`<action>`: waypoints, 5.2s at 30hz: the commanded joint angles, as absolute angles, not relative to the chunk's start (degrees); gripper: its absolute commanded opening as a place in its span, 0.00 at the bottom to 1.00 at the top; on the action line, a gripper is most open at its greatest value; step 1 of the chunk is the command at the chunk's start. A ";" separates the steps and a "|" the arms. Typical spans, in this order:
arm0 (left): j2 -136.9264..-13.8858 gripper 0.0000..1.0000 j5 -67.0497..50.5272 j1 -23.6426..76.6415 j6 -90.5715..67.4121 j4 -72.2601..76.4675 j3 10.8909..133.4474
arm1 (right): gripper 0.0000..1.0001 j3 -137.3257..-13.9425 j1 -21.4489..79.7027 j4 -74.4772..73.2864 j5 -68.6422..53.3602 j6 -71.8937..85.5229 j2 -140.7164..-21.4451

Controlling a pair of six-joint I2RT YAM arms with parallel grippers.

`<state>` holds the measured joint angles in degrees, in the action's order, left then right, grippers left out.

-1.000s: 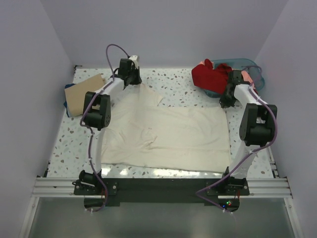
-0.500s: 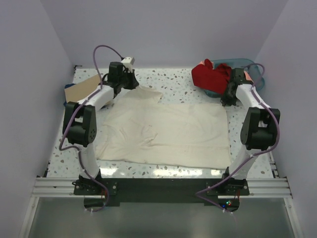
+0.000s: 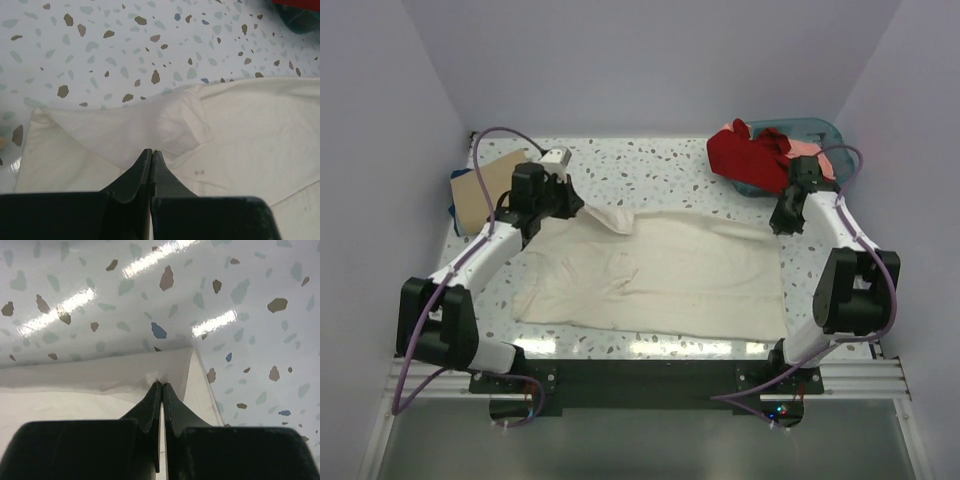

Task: Fold and stack the t-shirts
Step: Fold the tshirt

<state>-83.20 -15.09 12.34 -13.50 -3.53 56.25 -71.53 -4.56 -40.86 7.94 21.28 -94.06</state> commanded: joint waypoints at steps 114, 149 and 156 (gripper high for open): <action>-67.85 0.00 -5.18 10.99 -25.84 -32.17 43.59 | 0.47 -86.22 57.22 -35.16 -10.20 27.77 -115.75; -59.06 0.00 -13.97 10.99 -27.68 -39.81 38.67 | 0.00 -93.69 57.04 -46.49 -8.87 23.56 -117.51; -57.83 0.00 -17.75 10.90 -28.30 -44.12 37.09 | 0.00 -97.99 56.95 -54.04 -10.63 20.04 -119.35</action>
